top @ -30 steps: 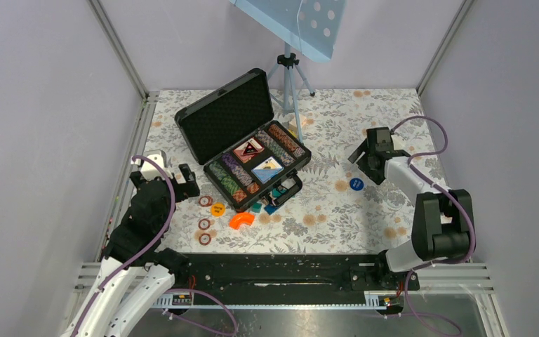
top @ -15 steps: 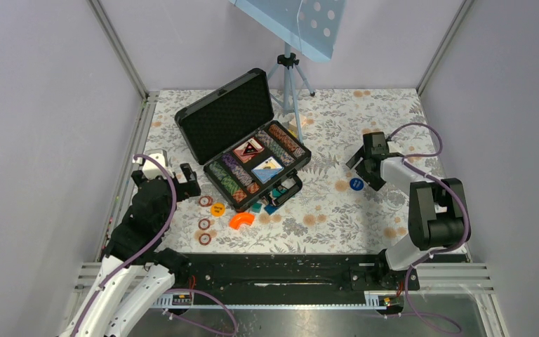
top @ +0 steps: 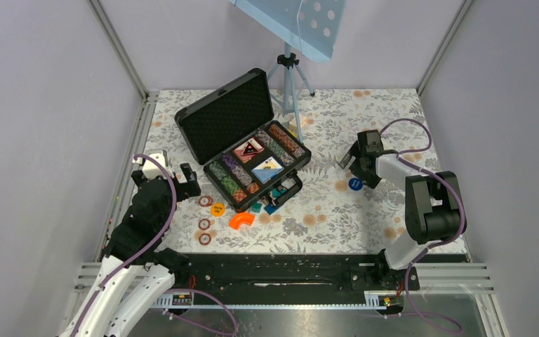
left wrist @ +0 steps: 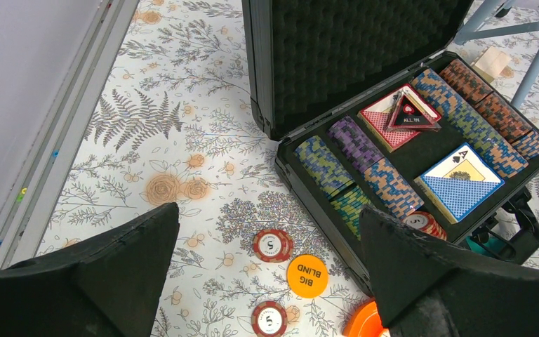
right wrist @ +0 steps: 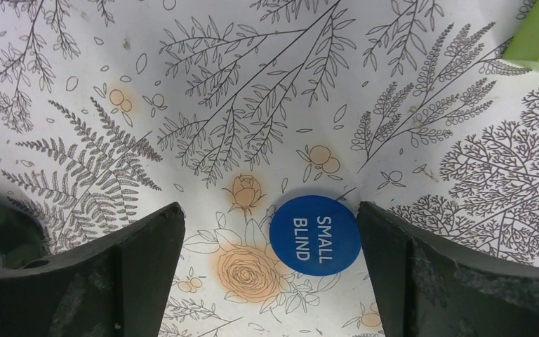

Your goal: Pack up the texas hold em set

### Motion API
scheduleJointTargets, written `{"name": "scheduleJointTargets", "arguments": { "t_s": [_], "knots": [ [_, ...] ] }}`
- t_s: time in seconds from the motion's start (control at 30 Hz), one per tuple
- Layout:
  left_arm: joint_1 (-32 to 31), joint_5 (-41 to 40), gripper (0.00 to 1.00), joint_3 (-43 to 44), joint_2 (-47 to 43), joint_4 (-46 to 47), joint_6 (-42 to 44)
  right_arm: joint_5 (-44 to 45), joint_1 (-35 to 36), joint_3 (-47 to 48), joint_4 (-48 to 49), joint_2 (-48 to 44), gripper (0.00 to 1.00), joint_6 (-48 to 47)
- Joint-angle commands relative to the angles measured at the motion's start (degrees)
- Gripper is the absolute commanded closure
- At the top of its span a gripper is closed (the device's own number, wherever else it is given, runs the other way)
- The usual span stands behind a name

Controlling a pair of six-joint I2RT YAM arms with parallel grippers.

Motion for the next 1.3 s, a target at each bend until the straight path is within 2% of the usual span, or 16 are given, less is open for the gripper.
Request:
{"name": "scheduleJointTargets", "arguments": {
  "t_s": [0.0, 0.4, 0.8, 1.07, 1.2, 1.23, 1.27],
  "knots": [
    [0.2, 0.7, 0.01, -0.4, 0.4, 2.5, 0.8, -2.1, 0.7, 3.0, -1.7, 1.2, 0.01, -4.6],
    [0.2, 0.7, 0.01, -0.4, 0.3, 2.5, 0.9, -7.4, 1.2, 7.5, -6.2, 3.7, 0.01, -13.3],
    [0.3, 0.9, 0.01, -0.5, 0.3, 2.5, 0.9, -8.6, 4.0, 7.9, -6.9, 3.8, 0.0, -15.9],
    [0.2, 0.9, 0.01, -0.5, 0.4, 2.5, 0.9, 1.2, 3.9, 9.8, -10.0, 2.1, 0.01, -16.0],
    [0.2, 0.9, 0.01, -0.5, 0.5, 2.5, 0.9, 1.4, 3.4, 11.5, -12.1, 3.4, 0.01, -16.4],
    [0.2, 0.8, 0.01, -0.5, 0.5, 2.5, 0.9, 0.5, 3.4, 11.6, -12.2, 4.2, 0.04, -16.5],
    [0.2, 0.8, 0.01, -0.6, 0.5, 2.5, 0.9, -0.3, 3.4, 11.7, -12.3, 4.8, 0.15, -16.4]
  ]
}}
